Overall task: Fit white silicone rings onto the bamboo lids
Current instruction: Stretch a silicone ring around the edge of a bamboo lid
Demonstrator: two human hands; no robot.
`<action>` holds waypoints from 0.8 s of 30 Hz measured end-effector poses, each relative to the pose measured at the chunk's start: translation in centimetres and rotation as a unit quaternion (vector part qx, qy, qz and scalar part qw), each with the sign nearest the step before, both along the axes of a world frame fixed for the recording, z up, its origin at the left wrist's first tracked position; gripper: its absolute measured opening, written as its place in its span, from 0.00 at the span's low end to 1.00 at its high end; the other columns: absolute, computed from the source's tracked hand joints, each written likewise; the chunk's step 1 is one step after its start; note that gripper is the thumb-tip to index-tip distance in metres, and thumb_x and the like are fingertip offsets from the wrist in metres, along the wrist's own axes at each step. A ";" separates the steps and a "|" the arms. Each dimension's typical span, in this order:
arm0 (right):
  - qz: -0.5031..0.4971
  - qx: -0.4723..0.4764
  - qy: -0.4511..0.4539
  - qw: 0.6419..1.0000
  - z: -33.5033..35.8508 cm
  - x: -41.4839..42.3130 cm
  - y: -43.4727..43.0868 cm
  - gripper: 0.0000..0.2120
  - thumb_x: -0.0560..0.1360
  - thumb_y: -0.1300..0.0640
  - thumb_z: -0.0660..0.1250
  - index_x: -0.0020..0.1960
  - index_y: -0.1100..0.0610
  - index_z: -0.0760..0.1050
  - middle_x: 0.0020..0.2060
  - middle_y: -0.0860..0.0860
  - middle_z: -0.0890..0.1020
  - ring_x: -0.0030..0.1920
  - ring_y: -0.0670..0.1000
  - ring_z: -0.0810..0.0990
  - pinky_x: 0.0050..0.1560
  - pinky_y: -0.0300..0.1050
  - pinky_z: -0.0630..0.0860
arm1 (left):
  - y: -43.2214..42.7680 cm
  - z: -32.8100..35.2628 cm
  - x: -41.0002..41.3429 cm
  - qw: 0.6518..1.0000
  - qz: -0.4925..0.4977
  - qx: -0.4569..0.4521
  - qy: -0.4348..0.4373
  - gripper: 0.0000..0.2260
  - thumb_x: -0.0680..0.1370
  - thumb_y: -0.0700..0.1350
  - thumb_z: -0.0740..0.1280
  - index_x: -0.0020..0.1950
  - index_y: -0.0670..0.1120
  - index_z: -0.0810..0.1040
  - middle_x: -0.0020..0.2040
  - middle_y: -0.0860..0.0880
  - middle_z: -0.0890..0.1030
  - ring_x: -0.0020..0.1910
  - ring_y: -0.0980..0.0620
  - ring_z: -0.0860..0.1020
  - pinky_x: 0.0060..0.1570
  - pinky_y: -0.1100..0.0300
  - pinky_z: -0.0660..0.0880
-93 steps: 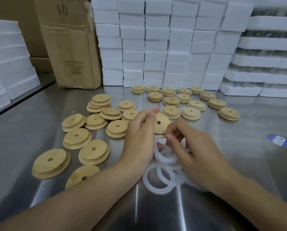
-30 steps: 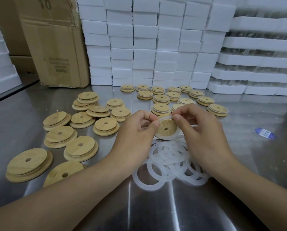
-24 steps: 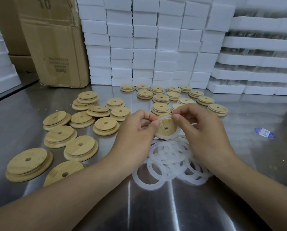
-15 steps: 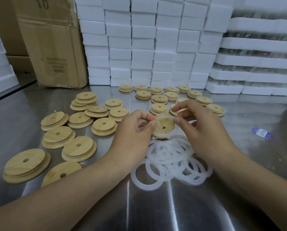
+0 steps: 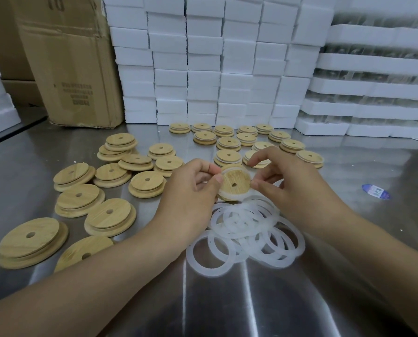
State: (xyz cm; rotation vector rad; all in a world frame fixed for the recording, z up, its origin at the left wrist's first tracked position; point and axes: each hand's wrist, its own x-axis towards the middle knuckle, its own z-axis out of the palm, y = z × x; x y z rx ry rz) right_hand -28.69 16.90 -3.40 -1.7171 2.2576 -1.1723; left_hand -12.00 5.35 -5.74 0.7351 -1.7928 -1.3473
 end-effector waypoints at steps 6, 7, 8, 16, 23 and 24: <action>0.010 0.004 -0.016 1.000 0.4 -0.4 0.2 0.15 0.78 0.57 0.76 0.54 0.39 0.76 0.40 0.38 0.86 0.45 0.38 0.84 0.43 0.28 0.73 | -0.1 -0.1 0.1 1.000 0.002 0.000 -0.003 0.05 0.84 0.41 0.70 0.51 0.50 0.82 0.49 0.50 0.89 0.53 0.50 0.87 0.60 0.43 0.83; 0.013 0.003 -0.026 1.000 0.4 -0.4 0.2 0.15 0.78 0.57 0.77 0.54 0.40 0.76 0.40 0.38 0.87 0.45 0.38 0.84 0.42 0.29 0.73 | -0.1 -0.1 0.1 1.000 0.002 0.000 -0.004 0.05 0.84 0.41 0.69 0.51 0.50 0.82 0.49 0.50 0.89 0.53 0.50 0.87 0.59 0.43 0.83; 0.016 -0.001 -0.040 0.999 0.4 -0.4 0.2 0.15 0.77 0.57 0.77 0.55 0.40 0.76 0.40 0.39 0.87 0.44 0.39 0.84 0.43 0.30 0.74 | -0.2 -0.1 0.1 1.000 0.003 0.001 -0.004 0.05 0.84 0.41 0.69 0.51 0.50 0.82 0.50 0.50 0.89 0.54 0.50 0.87 0.59 0.42 0.83; 0.023 0.023 -0.039 0.999 0.1 -0.3 0.1 0.18 0.75 0.58 0.78 0.56 0.40 0.77 0.40 0.41 0.87 0.43 0.41 0.84 0.41 0.30 0.74 | -0.2 0.0 0.1 1.000 -0.002 0.000 -0.002 0.03 0.84 0.42 0.69 0.52 0.49 0.82 0.50 0.50 0.89 0.52 0.49 0.87 0.59 0.42 0.83; -0.009 0.048 0.024 0.999 0.2 0.1 0.3 0.17 0.75 0.53 0.79 0.58 0.37 0.78 0.40 0.35 0.86 0.45 0.39 0.82 0.45 0.34 0.75 | 0.0 0.0 0.3 1.000 -0.008 -0.007 0.005 0.04 0.85 0.42 0.69 0.52 0.50 0.82 0.49 0.52 0.89 0.51 0.55 0.87 0.59 0.46 0.84; -0.012 0.051 0.032 0.998 0.3 0.2 0.3 0.16 0.75 0.52 0.78 0.58 0.37 0.78 0.40 0.35 0.85 0.45 0.39 0.82 0.44 0.35 0.75 | 0.0 -0.1 0.4 1.000 -0.011 -0.009 0.007 0.04 0.85 0.42 0.69 0.52 0.49 0.82 0.49 0.52 0.89 0.50 0.55 0.87 0.59 0.47 0.84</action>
